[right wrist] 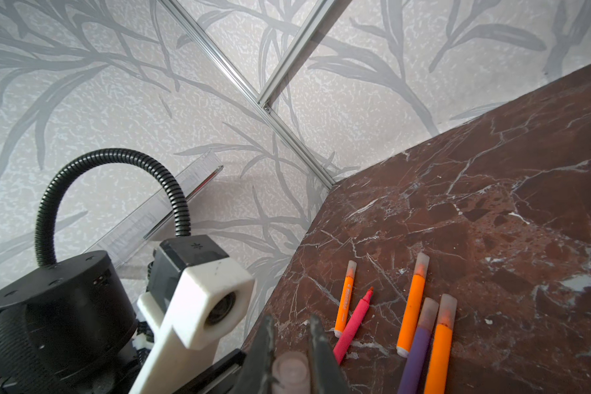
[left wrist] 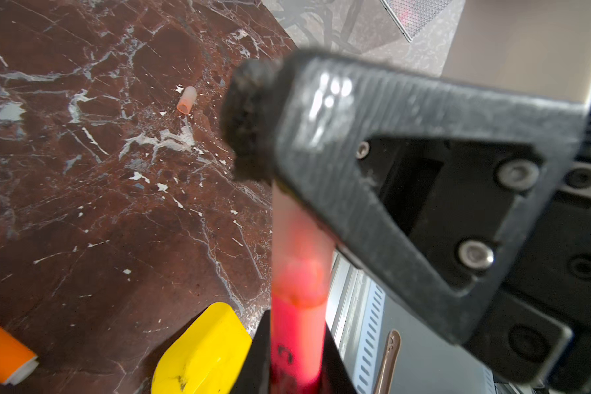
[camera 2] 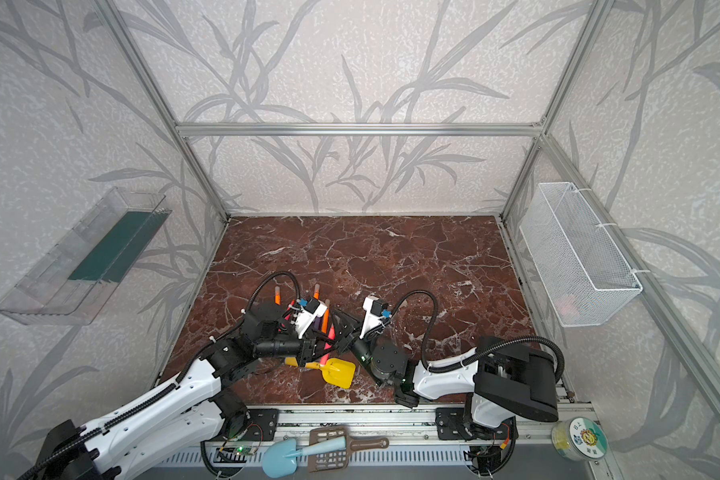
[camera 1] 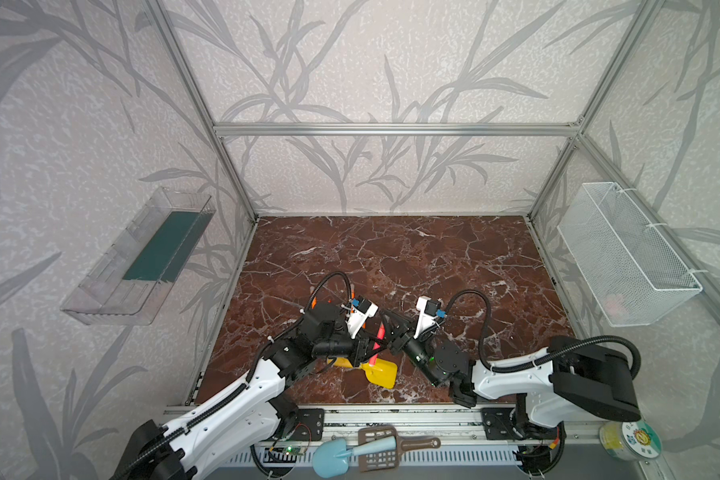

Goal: Insert the pens into the pen caps

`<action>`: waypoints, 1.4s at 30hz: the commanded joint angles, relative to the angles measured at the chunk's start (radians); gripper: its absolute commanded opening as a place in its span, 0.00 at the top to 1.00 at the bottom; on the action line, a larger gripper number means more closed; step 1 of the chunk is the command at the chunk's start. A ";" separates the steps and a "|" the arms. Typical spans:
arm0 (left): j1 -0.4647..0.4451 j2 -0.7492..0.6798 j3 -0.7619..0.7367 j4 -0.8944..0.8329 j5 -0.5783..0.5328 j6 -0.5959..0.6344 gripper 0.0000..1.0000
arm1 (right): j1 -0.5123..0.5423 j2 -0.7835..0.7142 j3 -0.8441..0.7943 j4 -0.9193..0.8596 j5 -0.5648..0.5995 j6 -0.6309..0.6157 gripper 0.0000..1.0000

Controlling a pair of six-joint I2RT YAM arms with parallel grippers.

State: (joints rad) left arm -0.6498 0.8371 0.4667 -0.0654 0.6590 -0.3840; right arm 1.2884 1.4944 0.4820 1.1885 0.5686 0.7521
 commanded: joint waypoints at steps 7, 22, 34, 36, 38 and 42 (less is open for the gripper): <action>0.084 -0.010 0.020 0.271 -0.403 -0.069 1.00 | 0.091 -0.185 0.008 -0.707 0.025 0.122 0.86; -0.117 0.364 0.024 0.293 -0.633 -0.098 1.00 | -0.384 -0.746 0.078 -1.396 0.038 -0.082 0.13; -0.133 0.697 0.173 0.210 -0.701 -0.167 1.00 | -0.862 -0.720 0.017 -1.412 0.060 -0.273 0.07; -0.134 0.732 0.188 0.210 -0.696 -0.168 1.00 | -0.896 -0.694 -0.017 -1.397 0.085 -0.234 0.07; -0.133 0.753 0.199 0.206 -0.698 -0.170 1.00 | -0.902 -0.677 -0.068 -1.320 0.086 -0.222 0.07; -0.134 0.760 0.205 0.201 -0.700 -0.173 0.89 | -0.904 -0.712 -0.085 -1.318 0.067 -0.223 0.09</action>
State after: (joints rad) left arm -0.7818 1.5970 0.6472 0.1505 -0.0128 -0.5362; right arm 0.3889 0.8131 0.4004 -0.1806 0.6228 0.5270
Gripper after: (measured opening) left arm 0.158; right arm 0.907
